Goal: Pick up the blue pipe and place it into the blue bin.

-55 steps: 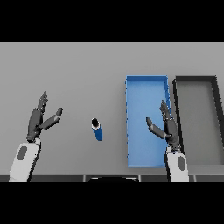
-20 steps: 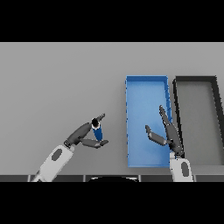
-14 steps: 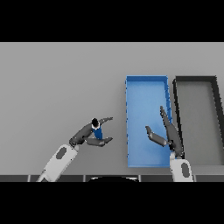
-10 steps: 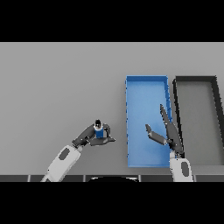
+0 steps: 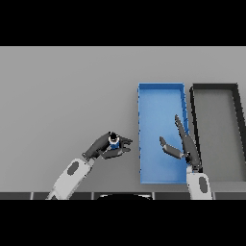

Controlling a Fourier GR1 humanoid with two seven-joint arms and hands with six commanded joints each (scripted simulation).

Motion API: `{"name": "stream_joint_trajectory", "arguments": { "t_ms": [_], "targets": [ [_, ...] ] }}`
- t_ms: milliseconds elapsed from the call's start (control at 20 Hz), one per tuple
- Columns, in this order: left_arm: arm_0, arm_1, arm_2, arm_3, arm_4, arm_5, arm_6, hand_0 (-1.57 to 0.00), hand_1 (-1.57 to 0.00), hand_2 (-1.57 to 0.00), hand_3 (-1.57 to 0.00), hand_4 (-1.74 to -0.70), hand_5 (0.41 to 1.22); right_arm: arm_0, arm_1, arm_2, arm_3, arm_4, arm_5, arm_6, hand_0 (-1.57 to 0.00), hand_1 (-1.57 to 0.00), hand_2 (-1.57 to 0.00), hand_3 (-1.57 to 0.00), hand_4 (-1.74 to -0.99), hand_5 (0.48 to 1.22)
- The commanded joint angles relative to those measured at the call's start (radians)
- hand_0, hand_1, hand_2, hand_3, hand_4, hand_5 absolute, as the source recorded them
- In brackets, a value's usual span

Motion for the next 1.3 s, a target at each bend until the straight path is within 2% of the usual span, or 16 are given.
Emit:
{"name": "stream_joint_trajectory", "arguments": {
  "t_ms": [0,100,350,650,850,1000,1050,1150,1250],
  "targets": [
    [0.003,-0.007,-0.012,-0.023,-0.004,0.004,-0.001,-1.5,-1.51,-1.52,-1.45,-1.71,1.199,-0.002,-0.002,-0.002,0.008,0.003,-0.001,-0.005,0.0,0.0,0.0,0.0,-1.28,0.66],
    [-0.014,-0.018,-0.018,-0.045,0.003,-0.002,-0.005,-1.53,-1.53,-1.54,-1.45,-1.72,1.207,-0.01,-0.008,-0.002,0.004,0.017,-0.01,0.005,0.0,0.0,0.0,0.0,-1.275,0.666],
    [-0.056,-0.013,-0.027,-0.149,0.026,-0.009,0.089,-1.56,-1.56,-1.56,-1.45,-1.72,1.216,0.009,-0.019,0.002,-0.003,0.03,-0.008,-0.01,0.0,0.0,0.0,0.0,-1.272,0.684],
    [-0.057,-0.011,-0.041,-0.186,0.03,-0.007,0.174,-1.57,-1.57,-1.57,-1.44,-1.73,1.219,-0.017,-0.014,-0.003,0.028,0.01,0.007,-0.027,0.0,0.0,0.0,0.0,-1.269,0.688],
    [-0.059,-0.012,-0.037,-0.163,0.022,-0.007,0.179,-1.57,-1.57,-1.57,-1.44,-1.73,1.22,-0.066,-0.023,-0.013,0.063,-0.013,0.031,-0.002,0.0,0.0,0.0,0.0,-1.25,0.688],
    [-0.057,-0.006,-0.031,-0.169,0.032,-0.017,0.165,-1.57,-1.57,-1.57,-1.44,-1.73,1.22,-0.07,-0.025,-0.011,0.055,-0.024,0.045,-0.029,0.0,0.0,0.0,0.0,-1.213,0.684],
    [-0.056,-0.009,-0.034,-0.176,0.028,-0.012,0.161,-1.57,-1.57,-1.57,-1.44,-1.73,1.22,-0.068,-0.026,-0.021,0.047,-0.078,0.082,-0.053,0.0,0.0,0.0,0.0,-1.215,0.669],
    [-0.055,-0.009,-0.038,-0.177,0.025,-0.016,0.163,-1.57,-1.57,-1.57,-1.44,-1.73,1.221,-0.091,-0.046,-0.037,0.005,-0.212,0.182,-0.047,0.0,0.0,0.0,0.0,-1.231,0.62],
    [-0.062,-0.013,-0.034,-0.175,0.025,-0.013,0.16,-1.57,-1.57,-1.57,-1.44,-1.73,1.221,-0.12,-0.076,-0.042,-0.049,-0.335,0.252,0.038,0.0,0.0,0.0,0.0,-1.254,0.554]
  ]
}}
